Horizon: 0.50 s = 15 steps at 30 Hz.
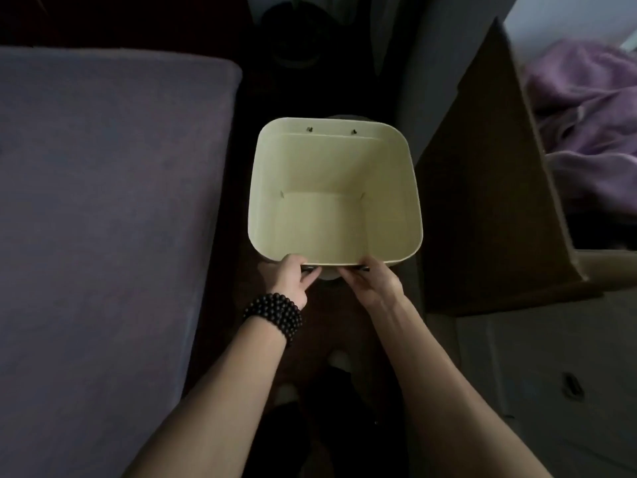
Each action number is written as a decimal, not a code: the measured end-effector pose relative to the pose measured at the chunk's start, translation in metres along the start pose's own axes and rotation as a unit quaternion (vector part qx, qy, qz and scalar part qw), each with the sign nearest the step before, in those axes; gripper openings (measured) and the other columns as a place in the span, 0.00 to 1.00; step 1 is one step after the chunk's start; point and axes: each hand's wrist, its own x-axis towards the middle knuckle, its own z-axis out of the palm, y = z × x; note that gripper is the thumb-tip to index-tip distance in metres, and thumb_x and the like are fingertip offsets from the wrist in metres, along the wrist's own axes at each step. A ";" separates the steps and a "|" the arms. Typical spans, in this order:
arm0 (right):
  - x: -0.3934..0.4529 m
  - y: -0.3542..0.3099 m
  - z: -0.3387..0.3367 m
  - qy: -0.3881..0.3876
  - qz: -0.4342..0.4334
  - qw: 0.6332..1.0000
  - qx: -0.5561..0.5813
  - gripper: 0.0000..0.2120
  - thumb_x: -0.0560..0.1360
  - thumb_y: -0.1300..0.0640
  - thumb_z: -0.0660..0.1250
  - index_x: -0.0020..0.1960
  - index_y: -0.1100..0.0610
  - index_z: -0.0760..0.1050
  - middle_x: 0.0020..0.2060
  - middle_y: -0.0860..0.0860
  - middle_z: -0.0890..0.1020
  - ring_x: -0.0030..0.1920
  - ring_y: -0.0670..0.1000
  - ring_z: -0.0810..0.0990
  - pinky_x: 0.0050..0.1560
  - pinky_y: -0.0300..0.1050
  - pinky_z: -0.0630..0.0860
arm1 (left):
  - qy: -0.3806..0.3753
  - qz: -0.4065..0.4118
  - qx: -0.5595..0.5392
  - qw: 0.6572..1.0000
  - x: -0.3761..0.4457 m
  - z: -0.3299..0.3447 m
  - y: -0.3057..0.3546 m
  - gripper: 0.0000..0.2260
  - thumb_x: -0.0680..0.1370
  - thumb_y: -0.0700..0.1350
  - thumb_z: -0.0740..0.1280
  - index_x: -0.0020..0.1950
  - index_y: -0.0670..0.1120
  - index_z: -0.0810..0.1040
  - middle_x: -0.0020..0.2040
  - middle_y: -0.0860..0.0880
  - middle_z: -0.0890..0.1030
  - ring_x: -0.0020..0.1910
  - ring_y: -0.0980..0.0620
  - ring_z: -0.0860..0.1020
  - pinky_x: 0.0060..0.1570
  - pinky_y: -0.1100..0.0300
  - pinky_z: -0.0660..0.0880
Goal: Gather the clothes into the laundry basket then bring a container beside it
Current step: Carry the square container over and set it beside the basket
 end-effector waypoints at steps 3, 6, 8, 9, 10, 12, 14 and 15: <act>0.082 0.007 -0.012 0.023 0.008 1.000 0.001 0.15 0.80 0.69 0.59 0.66 0.67 0.72 0.69 0.65 0.75 0.64 0.62 0.76 0.67 0.61 0.72 | 0.001 -0.067 0.051 0.996 0.080 0.015 -0.033 0.20 0.79 0.28 0.57 0.70 0.37 0.69 0.70 0.35 0.74 0.67 0.35 0.74 0.61 0.46 0.76; 0.180 0.019 -0.036 0.059 0.014 0.998 0.017 0.15 0.79 0.70 0.59 0.64 0.65 0.72 0.69 0.65 0.75 0.69 0.65 0.74 0.66 0.63 0.72 | 0.018 -0.092 0.045 0.995 0.173 0.030 -0.083 0.21 0.77 0.26 0.59 0.69 0.38 0.68 0.66 0.36 0.76 0.59 0.38 0.78 0.56 0.48 0.78; 0.242 0.026 -0.057 0.093 0.020 0.996 0.000 0.16 0.79 0.69 0.59 0.66 0.66 0.71 0.70 0.64 0.73 0.70 0.65 0.72 0.64 0.60 0.75 | 0.025 -0.107 0.048 0.993 0.226 0.039 -0.119 0.19 0.76 0.26 0.60 0.63 0.42 0.69 0.59 0.39 0.78 0.52 0.42 0.79 0.56 0.48 0.79; 0.260 0.027 -0.064 0.107 0.023 0.994 -0.017 0.18 0.79 0.69 0.59 0.69 0.67 0.70 0.70 0.64 0.73 0.70 0.64 0.72 0.62 0.58 0.75 | 0.021 -0.113 0.046 0.992 0.242 0.041 -0.130 0.21 0.77 0.26 0.61 0.66 0.43 0.69 0.59 0.39 0.78 0.53 0.42 0.80 0.56 0.48 0.79; 0.286 0.030 -0.073 0.115 0.026 0.993 -0.024 0.20 0.80 0.68 0.58 0.71 0.67 0.68 0.71 0.64 0.72 0.71 0.64 0.71 0.62 0.57 0.75 | 0.012 -0.124 0.046 0.991 0.267 0.045 -0.148 0.23 0.77 0.27 0.61 0.70 0.43 0.69 0.61 0.39 0.78 0.57 0.41 0.80 0.56 0.47 0.79; 0.329 0.035 -0.090 0.137 0.031 0.990 -0.017 0.20 0.80 0.68 0.58 0.72 0.65 0.68 0.70 0.63 0.73 0.69 0.64 0.72 0.63 0.58 0.74 | -0.007 -0.141 0.057 0.988 0.306 0.049 -0.177 0.24 0.79 0.28 0.61 0.73 0.43 0.70 0.66 0.39 0.77 0.62 0.41 0.78 0.56 0.48 0.78; 0.367 0.039 -0.107 0.141 0.036 0.989 -0.009 0.18 0.80 0.67 0.58 0.69 0.63 0.70 0.71 0.63 0.73 0.64 0.62 0.74 0.59 0.55 0.75 | -0.023 -0.158 0.078 0.984 0.341 0.053 -0.208 0.20 0.80 0.29 0.59 0.72 0.41 0.73 0.62 0.41 0.78 0.59 0.42 0.76 0.58 0.49 0.76; 0.381 0.040 -0.114 0.145 0.034 0.989 -0.014 0.16 0.80 0.68 0.57 0.67 0.62 0.70 0.71 0.63 0.72 0.62 0.62 0.75 0.57 0.54 0.75 | -0.018 -0.162 0.074 0.984 0.355 0.055 -0.222 0.20 0.80 0.28 0.58 0.71 0.40 0.73 0.59 0.41 0.79 0.56 0.42 0.76 0.58 0.50 0.76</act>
